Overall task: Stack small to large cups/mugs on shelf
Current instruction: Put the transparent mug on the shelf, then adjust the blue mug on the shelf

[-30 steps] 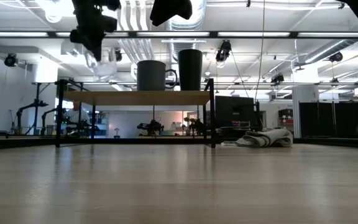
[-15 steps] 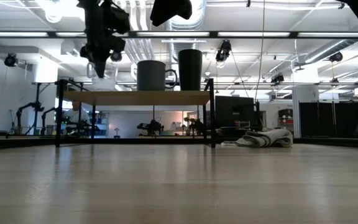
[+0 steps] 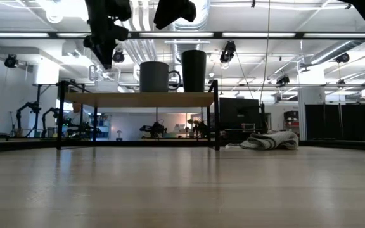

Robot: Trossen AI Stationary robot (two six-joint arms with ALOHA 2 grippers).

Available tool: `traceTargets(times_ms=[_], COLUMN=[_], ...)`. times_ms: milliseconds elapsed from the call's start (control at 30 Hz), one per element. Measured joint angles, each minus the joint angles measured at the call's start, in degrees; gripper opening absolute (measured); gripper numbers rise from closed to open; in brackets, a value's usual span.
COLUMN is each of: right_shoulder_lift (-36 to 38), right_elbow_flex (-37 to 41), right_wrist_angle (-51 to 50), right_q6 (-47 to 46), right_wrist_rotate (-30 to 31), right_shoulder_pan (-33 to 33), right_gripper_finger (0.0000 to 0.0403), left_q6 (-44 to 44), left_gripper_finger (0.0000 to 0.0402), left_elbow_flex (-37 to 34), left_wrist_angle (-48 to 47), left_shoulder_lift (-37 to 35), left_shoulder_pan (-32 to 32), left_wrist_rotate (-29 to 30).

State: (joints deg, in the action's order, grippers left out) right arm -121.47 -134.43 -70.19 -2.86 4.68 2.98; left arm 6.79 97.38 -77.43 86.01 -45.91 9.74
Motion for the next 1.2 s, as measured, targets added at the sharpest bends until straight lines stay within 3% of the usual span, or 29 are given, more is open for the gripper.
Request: traceTargets(times_ms=[300, 400, 533, 700, 767, 1000, 1200], right_shoulder_lift=[0.35, 1.14, 2.03, 2.12, 2.16, 1.84, 1.84], right_elbow_flex=[0.00, 0.00, -0.02, -0.02, -0.02, 1.08, 4.07], right_wrist_angle=[-0.26, -0.08, 0.66, 4.70, 7.34, 10.87, 10.85], right_q6=[1.47, 0.93, -0.04, -0.22, -1.47, -5.98, -9.15], right_wrist_rotate=[0.22, 4.39, 7.52, 7.51, 8.58, 22.21, 22.47], right_shoulder_pan=[-0.39, -0.77, -1.01, -0.85, -0.88, -2.32, -4.89], right_gripper_finger=[0.0072, 0.0066, 0.0030, 0.0009, 0.0008, 0.0008, 0.0008], left_q6=[-0.47, -0.46, -0.42, -0.41, -0.24, -0.12, -0.36], left_gripper_finger=[0.0093, 0.0092, 0.0071, 0.0008, 0.0006, 0.0001, 0.0000], left_elbow_flex=[9.98, 11.74, 11.87, 11.76, 11.76, 11.76, 11.72], left_wrist_angle=[0.05, 0.40, 0.33, 0.11, 0.41, 0.50, 0.50], left_shoulder_lift=[-1.62, -2.63, -3.53, -3.71, -3.63, -2.77, -4.27], left_shoulder_pan=[4.23, 6.36, 8.26, 9.56, 9.83, 10.08, 10.14], left_wrist_rotate=[-5.11, -5.16, -5.20, -5.20, -5.23, -5.25, -9.03])
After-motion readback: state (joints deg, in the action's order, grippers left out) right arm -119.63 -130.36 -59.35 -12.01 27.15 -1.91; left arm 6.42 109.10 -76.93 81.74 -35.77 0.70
